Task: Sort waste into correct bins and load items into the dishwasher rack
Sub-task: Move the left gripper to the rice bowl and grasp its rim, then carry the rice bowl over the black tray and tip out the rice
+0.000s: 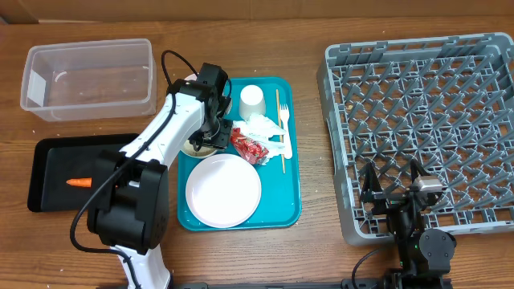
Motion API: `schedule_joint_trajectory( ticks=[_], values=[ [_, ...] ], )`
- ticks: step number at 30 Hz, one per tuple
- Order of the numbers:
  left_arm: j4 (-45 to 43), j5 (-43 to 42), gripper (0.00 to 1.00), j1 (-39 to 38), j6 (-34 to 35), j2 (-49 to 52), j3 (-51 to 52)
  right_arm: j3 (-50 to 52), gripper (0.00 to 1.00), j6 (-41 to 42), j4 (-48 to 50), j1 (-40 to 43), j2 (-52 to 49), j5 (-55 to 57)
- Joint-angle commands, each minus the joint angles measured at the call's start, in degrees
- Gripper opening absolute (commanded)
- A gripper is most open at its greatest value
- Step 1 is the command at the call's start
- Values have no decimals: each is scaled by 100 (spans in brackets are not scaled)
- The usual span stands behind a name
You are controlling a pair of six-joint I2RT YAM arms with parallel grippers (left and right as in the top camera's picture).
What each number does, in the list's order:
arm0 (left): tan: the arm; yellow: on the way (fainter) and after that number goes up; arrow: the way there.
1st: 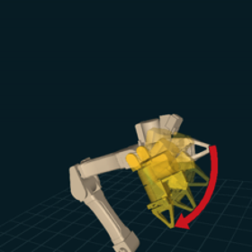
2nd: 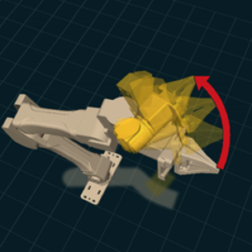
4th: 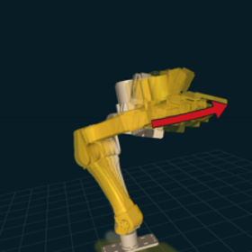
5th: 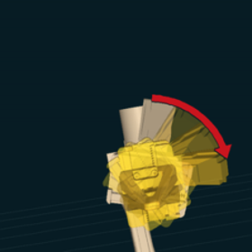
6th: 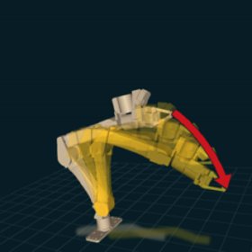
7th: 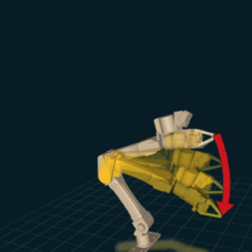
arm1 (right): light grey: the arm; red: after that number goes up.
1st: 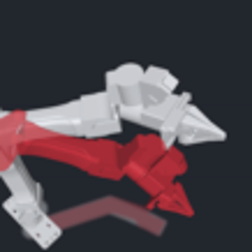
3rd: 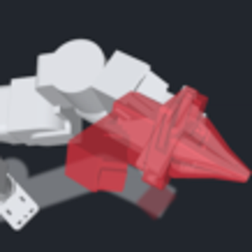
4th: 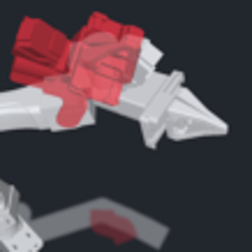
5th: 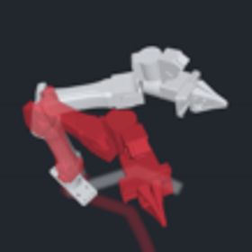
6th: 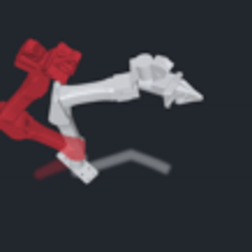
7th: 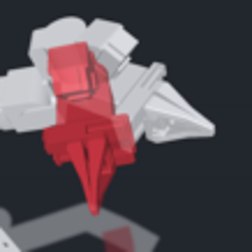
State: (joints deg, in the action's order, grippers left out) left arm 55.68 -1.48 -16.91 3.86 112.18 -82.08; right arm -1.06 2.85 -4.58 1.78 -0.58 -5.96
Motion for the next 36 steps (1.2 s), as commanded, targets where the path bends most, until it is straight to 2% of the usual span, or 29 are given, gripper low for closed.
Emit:
schedule_joint_trajectory(
  ticks=[1, 7, 15, 16, 17, 19, 21, 24, 30, 36],
  values=[
    [-61, -59, 46, -63, -72, -92, 87, 59, 100, 11, 24, 11, 35, 35],
    [-413, 0, 50, -216, -111, -92, 297, 59, 100, 11, 24, 13, 35, 35],
    [-538, 343, 43, -225, -85, -92, 295, 59, 100, 11, 24, 11, 35, 35],
    [-546, 348, 37, -225, -81, -92, 295, 59, 100, 11, 24, 13, 35, 35],
    [-562, 372, 27, -225, -87, -92, 295, 59, 100, 11, 24, 13, 35, 35],
    [-588, 492, 20, -225, -85, -92, 295, 59, 100, 11, 24, 11, 35, 35],
    [-608, 505, 18, -225, -85, -92, 295, 59, 100, 11, 24, 11, 35, 35],
    [-625, 483, 4, -227, -35, -94, 267, 59, 100, 11, 24, 11, 35, 35],
    [-326, 435, 4, -227, 153, -98, -225, 59, 100, 11, 24, 13, 35, 35],
    [743, 286, 4, -227, 621, -160, -1484, 59, 100, 11, 24, 11, 35, 35]
  ],
)
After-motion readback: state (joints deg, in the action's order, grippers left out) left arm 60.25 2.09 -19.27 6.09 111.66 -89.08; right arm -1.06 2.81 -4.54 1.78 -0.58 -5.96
